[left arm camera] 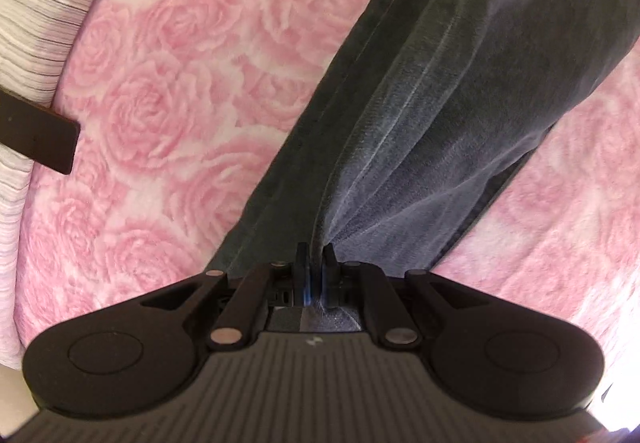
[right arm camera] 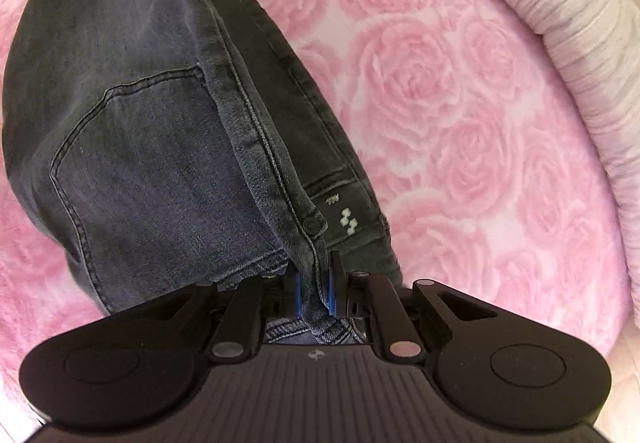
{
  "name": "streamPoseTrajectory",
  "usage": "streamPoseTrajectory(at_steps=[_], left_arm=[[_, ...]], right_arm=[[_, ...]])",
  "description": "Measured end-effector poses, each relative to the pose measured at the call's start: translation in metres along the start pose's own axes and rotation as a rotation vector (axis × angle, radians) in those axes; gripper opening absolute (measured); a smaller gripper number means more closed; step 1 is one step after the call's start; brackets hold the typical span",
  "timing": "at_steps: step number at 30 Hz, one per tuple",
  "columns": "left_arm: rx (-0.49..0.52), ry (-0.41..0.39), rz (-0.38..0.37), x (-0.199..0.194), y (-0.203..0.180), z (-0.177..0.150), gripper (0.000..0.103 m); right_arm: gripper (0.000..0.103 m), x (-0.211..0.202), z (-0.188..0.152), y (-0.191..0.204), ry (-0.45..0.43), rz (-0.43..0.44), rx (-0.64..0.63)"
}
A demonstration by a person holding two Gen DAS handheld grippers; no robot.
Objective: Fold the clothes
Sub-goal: 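Open both grippers and release the jeans legs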
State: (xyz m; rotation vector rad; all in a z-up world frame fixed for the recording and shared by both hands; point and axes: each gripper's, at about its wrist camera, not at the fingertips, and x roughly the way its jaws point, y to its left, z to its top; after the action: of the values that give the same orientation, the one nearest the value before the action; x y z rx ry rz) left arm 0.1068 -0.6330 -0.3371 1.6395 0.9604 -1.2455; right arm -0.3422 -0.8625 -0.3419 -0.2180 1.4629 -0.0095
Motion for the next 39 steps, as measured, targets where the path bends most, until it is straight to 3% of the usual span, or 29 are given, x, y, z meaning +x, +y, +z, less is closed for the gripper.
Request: streamPoseTrajectory(at_steps=[6, 8, 11, 14, 19, 22, 24, 30, 34, 39], left_arm=[[0.0, 0.067, 0.035, 0.041, 0.002, 0.023, 0.007], [0.006, 0.086, 0.086, 0.053, -0.002, 0.029, 0.018], [0.035, 0.118, 0.17, 0.066, -0.009, 0.033, 0.03], [0.019, 0.118, 0.205, 0.065, -0.01, 0.03, 0.032], [-0.05, 0.052, 0.224, 0.044, -0.01, 0.023, 0.037], [-0.084, -0.004, 0.246, 0.028, -0.017, 0.021, 0.04], [-0.097, -0.021, 0.254, 0.021, -0.028, 0.02, 0.042], [-0.137, -0.072, 0.28, 0.001, -0.061, 0.014, 0.042], [-0.162, -0.107, 0.293, -0.014, -0.086, 0.006, 0.046], [-0.177, -0.156, 0.302, -0.03, -0.137, -0.015, 0.057]], right_arm=[[0.013, 0.031, 0.017, -0.011, -0.007, -0.011, 0.0], [0.016, 0.041, 0.018, -0.009, -0.003, -0.032, -0.008], [0.033, 0.045, 0.014, -0.008, -0.027, -0.065, 0.036], [0.042, 0.029, 0.0, -0.017, -0.112, -0.099, 0.178], [0.05, -0.014, -0.048, -0.034, -0.298, -0.136, 0.605], [0.05, -0.014, -0.083, -0.032, -0.313, -0.082, 0.827], [0.049, -0.002, -0.098, -0.029, -0.299, -0.047, 0.9], [0.049, 0.028, -0.104, -0.027, -0.289, -0.036, 0.922], [0.049, 0.002, -0.097, -0.012, -0.325, -0.114, 0.917], [0.052, -0.036, -0.078, 0.05, -0.39, -0.138, 0.763]])
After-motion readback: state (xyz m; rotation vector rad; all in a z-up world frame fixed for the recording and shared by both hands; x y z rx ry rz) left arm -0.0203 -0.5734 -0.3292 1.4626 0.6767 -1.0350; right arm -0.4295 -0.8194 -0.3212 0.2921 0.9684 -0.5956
